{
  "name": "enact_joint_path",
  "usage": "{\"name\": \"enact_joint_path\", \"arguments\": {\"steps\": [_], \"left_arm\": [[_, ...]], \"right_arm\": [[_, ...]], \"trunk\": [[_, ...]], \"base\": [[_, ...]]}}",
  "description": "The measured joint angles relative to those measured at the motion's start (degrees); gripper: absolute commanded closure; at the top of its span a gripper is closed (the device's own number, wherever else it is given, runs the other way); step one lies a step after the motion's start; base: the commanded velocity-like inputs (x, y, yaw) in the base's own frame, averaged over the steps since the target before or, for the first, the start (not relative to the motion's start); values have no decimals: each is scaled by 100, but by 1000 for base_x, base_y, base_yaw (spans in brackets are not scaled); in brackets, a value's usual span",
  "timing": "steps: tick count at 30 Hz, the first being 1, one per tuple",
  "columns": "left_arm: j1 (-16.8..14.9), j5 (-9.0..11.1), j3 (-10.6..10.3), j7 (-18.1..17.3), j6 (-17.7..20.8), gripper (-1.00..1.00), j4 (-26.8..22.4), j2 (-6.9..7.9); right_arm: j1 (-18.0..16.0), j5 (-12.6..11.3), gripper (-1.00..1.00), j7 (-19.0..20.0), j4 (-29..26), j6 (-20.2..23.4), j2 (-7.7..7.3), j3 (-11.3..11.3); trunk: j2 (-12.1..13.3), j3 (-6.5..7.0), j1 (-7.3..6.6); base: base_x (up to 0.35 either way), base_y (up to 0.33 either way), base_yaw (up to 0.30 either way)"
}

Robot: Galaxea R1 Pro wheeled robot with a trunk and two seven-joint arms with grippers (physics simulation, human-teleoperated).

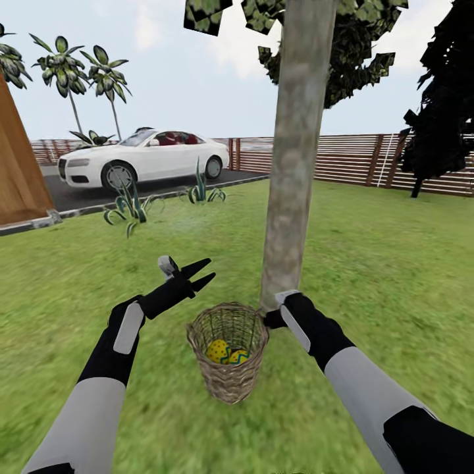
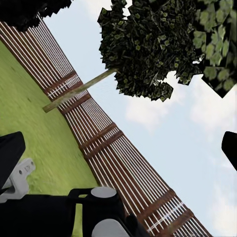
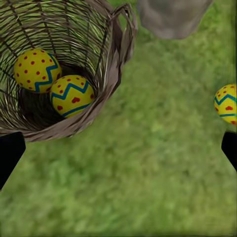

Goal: Take the three Easter eggs out of the wicker basket on the lawn in the garden, then place them on the lawn next to a single tree (choose any tree) so that all three eggs are next to the same tree and none are left in the basket.

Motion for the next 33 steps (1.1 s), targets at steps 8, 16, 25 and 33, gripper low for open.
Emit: {"name": "enact_joint_path", "arguments": {"steps": [8, 16, 25, 33], "left_arm": [[1, -1, 3, 0, 0, -100, 0, 0], [3, 5, 8, 0, 0, -100, -1, 0], [1, 0, 6, 1, 2, -100, -2, 1], [3, -1, 8, 1, 2, -100, -3, 1]], "right_arm": [[0, -2, -100, 0, 7, 0, 0, 0], [0, -2, -100, 0, 23, -1, 1, 0], [-1, 1, -100, -1, 41, -3, 2, 1], [3, -1, -100, 7, 45, -13, 3, 4]], "trunk": [[0, 17, 0], [0, 24, 0], [0, 24, 0], [0, 24, 0]], "base": [[0, 302, -282], [0, 301, -259], [0, 302, -88], [3, 303, -2]]}}
